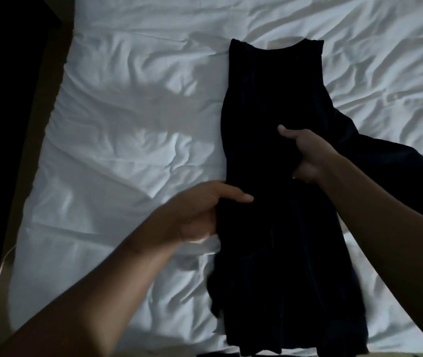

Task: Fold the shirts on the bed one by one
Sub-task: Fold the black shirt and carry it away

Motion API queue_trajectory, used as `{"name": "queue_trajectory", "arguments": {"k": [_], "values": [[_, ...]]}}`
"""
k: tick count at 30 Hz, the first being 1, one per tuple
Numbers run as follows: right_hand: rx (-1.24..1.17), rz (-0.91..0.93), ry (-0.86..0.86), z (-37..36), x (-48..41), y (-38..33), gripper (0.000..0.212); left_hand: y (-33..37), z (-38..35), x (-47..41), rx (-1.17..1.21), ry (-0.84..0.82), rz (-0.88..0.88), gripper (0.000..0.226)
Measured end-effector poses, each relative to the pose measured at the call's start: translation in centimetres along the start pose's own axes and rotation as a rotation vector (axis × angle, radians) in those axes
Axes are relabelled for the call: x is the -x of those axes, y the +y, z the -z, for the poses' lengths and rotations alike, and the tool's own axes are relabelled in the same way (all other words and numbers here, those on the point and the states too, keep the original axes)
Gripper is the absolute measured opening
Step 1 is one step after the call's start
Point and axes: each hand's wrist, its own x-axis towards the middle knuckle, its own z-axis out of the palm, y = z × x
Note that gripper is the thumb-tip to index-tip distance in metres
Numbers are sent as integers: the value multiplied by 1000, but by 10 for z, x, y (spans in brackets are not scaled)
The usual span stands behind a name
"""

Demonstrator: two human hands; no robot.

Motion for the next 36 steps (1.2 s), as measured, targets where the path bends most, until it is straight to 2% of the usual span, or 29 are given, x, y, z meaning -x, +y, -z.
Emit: {"name": "queue_trajectory", "arguments": {"k": [2, 4, 6, 8, 10, 12, 15, 17, 20, 21, 23, 26, 29, 33, 36], "values": [[124, -22, -1, 8, 2, 12, 39, -31, -9, -20, -64, 95, 0, 31], [385, -73, -5, 17, 5, 33, 37, -65, -10, -38, -266, 248, -10, 21], [597, -57, 96, 28, 5, 50, 36, -92, -4, -48, -388, 375, -46, 25], [576, 0, 161, 36, 7, 62, 29, -107, -3, -47, -404, 433, -132, 40], [444, 58, 158, 37, 10, 69, 19, -116, -8, -44, -483, 477, -205, 56], [372, 82, 126, 40, 16, 76, 19, -122, -16, -44, -570, 543, -262, 50], [585, 67, 98, 48, 26, 90, 32, -128, -22, -51, -463, 640, -320, 35], [695, 83, 99, 53, 32, 102, 31, -132, -20, -53, -349, 562, -330, 41], [570, 213, 117, 55, 39, 119, 22, -140, -20, -48, -433, 493, -296, 73], [508, 256, 136, 55, 43, 122, 22, -143, -21, -46, -527, 516, -269, 72], [362, 307, 146, 53, 52, 125, 26, -147, -25, -40, -644, 576, -233, 52], [197, 218, 89, 55, 69, 130, 38, -155, -34, -29, -417, 553, -294, 18], [366, 50, 88, 63, 85, 152, 30, -170, -41, -25, -195, 572, -321, 21], [507, 220, 236, 73, 98, 177, 11, -193, -46, -26, -32, 534, -181, 25], [437, 297, 213, 70, 109, 177, 14, -191, -44, -29, 110, 489, -200, 30]]}}
